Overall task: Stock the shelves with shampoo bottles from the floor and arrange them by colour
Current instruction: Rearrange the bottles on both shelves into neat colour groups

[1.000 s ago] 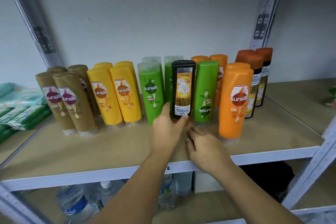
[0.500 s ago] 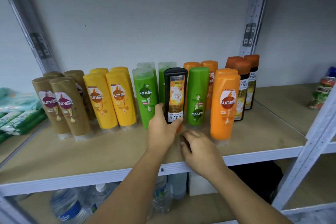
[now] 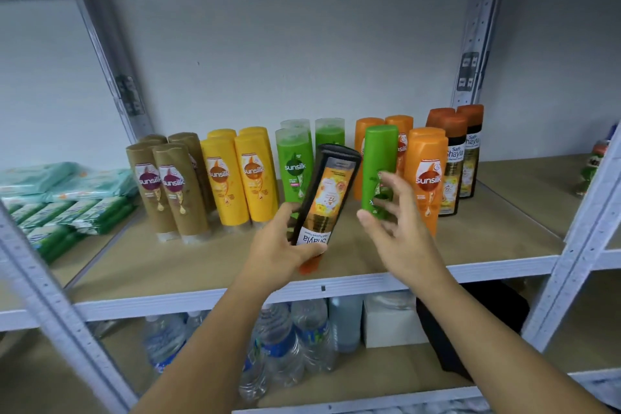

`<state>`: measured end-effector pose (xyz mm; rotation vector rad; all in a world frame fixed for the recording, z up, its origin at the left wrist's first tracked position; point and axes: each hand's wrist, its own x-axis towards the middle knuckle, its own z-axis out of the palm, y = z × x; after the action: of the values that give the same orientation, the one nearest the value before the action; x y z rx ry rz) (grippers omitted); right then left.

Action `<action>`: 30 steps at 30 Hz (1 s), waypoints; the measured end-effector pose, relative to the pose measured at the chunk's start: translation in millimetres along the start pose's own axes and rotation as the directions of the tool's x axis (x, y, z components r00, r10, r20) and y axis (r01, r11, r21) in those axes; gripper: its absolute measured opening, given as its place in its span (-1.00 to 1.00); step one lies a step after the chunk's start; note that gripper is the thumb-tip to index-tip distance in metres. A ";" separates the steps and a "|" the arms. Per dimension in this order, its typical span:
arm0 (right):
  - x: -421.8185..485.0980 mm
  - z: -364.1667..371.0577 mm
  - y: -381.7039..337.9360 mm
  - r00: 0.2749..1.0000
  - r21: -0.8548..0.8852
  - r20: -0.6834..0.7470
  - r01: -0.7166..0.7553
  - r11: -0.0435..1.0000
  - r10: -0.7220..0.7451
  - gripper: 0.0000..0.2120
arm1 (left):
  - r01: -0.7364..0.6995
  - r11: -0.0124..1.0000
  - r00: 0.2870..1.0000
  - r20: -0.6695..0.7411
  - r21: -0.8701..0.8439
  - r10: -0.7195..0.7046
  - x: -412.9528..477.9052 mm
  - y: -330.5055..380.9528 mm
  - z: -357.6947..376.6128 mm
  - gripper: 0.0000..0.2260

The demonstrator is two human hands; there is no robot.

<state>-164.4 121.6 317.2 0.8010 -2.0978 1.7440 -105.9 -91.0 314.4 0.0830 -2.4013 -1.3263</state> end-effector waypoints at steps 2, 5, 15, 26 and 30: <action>4.4 -1.9 -16.6 1.000 0.149 0.023 -0.014 0.989 0.011 -0.32 | -0.021 0.998 0.999 0.041 0.060 0.018 -9.3 2.3 -13.4 -0.46; 7.1 -6.6 -31.0 0.998 0.138 0.065 0.004 0.990 -0.013 -0.33 | -0.076 0.983 0.995 0.084 0.166 0.062 -19.9 6.2 -30.2 -0.40; -7.9 -18.2 -14.1 0.948 -0.163 0.286 -0.098 0.982 0.142 -0.67 | -0.089 0.989 0.983 -0.171 -0.114 0.068 -30.6 10.2 -71.4 -0.31; -9.4 24.1 2.0 0.825 0.063 0.492 -0.352 0.934 0.278 -0.60 | -0.267 0.818 0.837 -0.543 -0.510 -0.066 8.7 12.1 -59.1 -0.57; -3.8 45.9 11.0 0.871 0.302 0.375 -0.439 0.846 0.317 -0.59 | -0.260 0.809 0.882 -0.471 -0.528 -0.024 14.7 23.1 -28.3 -0.41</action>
<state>-162.2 79.2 296.1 0.8442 -2.2739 2.4396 -105.9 -104.5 351.4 0.0591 -1.5095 -1.6943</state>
